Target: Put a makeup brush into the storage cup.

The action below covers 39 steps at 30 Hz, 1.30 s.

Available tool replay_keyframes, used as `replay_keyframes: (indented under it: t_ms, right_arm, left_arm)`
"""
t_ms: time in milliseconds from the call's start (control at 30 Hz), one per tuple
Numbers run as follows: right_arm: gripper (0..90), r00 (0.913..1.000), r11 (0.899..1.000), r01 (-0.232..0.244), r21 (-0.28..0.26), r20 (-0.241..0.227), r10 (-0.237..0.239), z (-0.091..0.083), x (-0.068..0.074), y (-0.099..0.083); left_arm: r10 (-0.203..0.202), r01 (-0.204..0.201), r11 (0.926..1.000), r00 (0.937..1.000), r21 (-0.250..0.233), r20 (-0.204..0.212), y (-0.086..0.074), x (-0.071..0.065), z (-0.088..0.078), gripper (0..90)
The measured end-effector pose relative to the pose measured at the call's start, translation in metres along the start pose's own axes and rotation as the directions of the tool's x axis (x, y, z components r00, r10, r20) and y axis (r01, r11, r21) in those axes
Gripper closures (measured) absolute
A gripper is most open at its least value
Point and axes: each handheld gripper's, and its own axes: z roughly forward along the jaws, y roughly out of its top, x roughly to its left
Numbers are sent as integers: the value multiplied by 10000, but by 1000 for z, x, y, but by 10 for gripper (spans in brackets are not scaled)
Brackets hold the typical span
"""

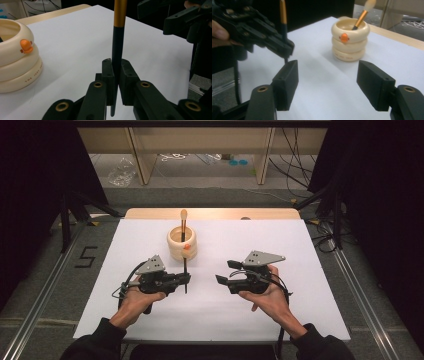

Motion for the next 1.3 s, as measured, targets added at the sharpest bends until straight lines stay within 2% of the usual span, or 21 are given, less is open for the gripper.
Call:
replay_keyframes:
  t_ms: [33,100,200,267,333,500,633,800,1067,1233,1300]
  right_arm:
    - [329,10000,10000,-52,40,50,51,0,-1,-2]
    - [308,9997,9997,-142,174,219,139,-1,-4,-6]
    - [296,9989,9995,-317,39,346,316,-3,-7,-10]
    - [290,9985,9994,-316,141,462,310,-5,-8,-13]
    - [280,9978,9991,-395,122,529,388,-6,-10,-17]
    - [256,9961,9981,-589,172,664,577,-9,-13,-23]
    - [243,9945,9977,-612,295,874,584,-12,-15,-27]
    - [244,9942,9962,-743,456,817,704,-13,-15,-33]
    - [223,9920,9966,-761,328,1030,724,-16,-15,-37]
    - [223,9919,9960,-813,383,1007,771,-19,-14,-42]
    - [223,9916,9957,-784,497,1068,728,-18,-15,-44]
  left_arm:
    - [130,-130,9999,9999,11,-42,0,2,0,837]
    - [124,-124,9999,9998,47,-145,1,5,-1,836]
    - [58,-57,10000,9995,37,-307,2,10,-2,836]
    - [-35,35,10000,9990,-16,-446,3,15,-4,836]
    - [-236,230,9997,9979,-94,-607,4,18,-6,836]
    - [-259,245,9996,9957,-173,-884,8,25,-9,837]
    - [-302,282,9994,9943,-217,-1018,11,30,-9,836]
    - [-366,335,9990,9927,-282,-1146,15,34,-8,836]
    - [-311,264,9989,9913,-383,-1282,23,41,-9,836]
    - [-501,451,9982,9890,-394,-1390,27,46,-9,836]
    - [-394,343,9987,9884,-373,-1469,30,49,-9,836]
